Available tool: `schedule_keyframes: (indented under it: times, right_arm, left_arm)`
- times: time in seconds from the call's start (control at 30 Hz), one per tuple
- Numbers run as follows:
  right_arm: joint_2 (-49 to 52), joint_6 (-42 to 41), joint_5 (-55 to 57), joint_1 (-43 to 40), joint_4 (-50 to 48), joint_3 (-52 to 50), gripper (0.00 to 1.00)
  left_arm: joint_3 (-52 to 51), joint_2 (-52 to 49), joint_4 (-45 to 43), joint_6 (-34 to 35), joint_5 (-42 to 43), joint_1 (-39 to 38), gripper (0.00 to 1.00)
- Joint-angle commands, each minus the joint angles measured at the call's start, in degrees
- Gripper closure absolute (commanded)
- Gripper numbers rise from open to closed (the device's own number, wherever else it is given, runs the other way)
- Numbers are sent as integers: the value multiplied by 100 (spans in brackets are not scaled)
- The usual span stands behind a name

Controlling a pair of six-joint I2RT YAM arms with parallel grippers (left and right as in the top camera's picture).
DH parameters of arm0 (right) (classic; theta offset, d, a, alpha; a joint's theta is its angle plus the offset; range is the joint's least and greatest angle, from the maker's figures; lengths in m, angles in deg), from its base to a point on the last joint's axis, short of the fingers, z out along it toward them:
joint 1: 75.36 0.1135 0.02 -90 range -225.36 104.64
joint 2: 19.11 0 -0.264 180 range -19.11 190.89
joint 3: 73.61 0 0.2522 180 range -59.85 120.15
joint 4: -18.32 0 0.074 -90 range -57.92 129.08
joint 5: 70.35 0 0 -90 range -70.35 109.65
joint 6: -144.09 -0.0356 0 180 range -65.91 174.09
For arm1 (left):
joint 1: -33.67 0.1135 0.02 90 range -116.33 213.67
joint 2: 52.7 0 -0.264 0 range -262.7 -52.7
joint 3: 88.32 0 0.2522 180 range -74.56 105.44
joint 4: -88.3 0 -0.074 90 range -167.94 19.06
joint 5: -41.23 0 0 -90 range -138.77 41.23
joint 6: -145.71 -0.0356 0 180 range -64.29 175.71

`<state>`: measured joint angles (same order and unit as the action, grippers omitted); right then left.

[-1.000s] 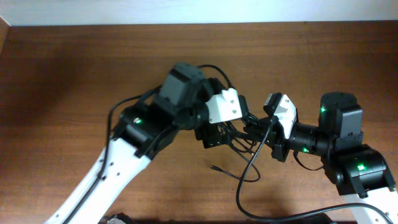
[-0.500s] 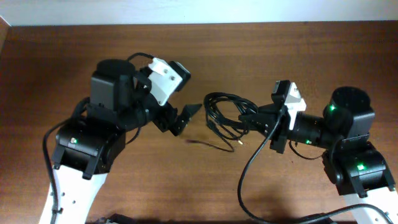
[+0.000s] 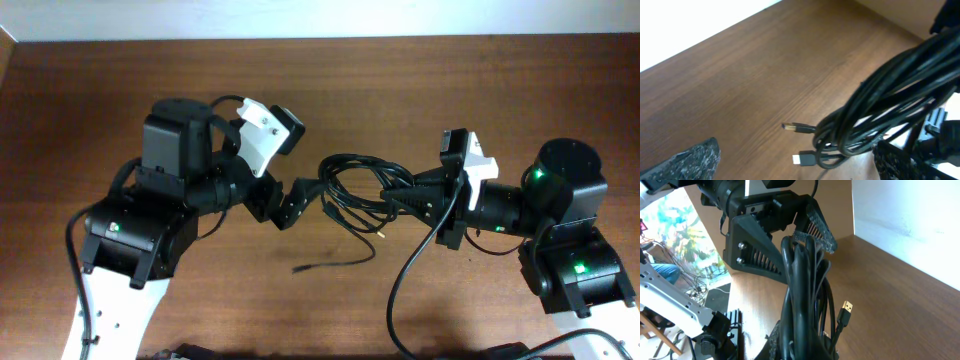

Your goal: Untangle cables

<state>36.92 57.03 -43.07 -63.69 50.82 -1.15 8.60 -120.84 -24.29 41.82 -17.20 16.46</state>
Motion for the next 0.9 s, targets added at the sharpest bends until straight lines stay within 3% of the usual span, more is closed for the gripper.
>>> schedule_keyframes:
  times: [0.0,0.27,0.37,0.5,0.57,0.6,0.7,0.87]
  right_arm:
    - [-55,-46,-177,-15,-66,26,96]
    - [-55,-44,-177,-15,-101,26,96]
    - [-55,-44,-179,-15,-153,26,96]
    - [-55,-44,-179,-9,-168,26,96]
    - [-55,-44,-177,-11,-170,26,96]
    - [-55,-44,-177,-9,-168,26,96]
    - [-55,-46,-181,-9,-164,26,96]
    - [-55,-44,-184,-4,-168,26,96]
  left_arm:
    - [57,48,46,-48,280,9,1]
    - [57,-299,42,83,699,7,0]
    - [57,-376,42,81,769,9,21]
    - [57,-382,39,79,769,9,36]
    - [57,-387,20,79,769,9,55]
    - [57,-387,-2,79,769,9,59]
    - [57,-391,-44,81,774,7,63]
    - [57,-398,-57,81,1086,7,61]
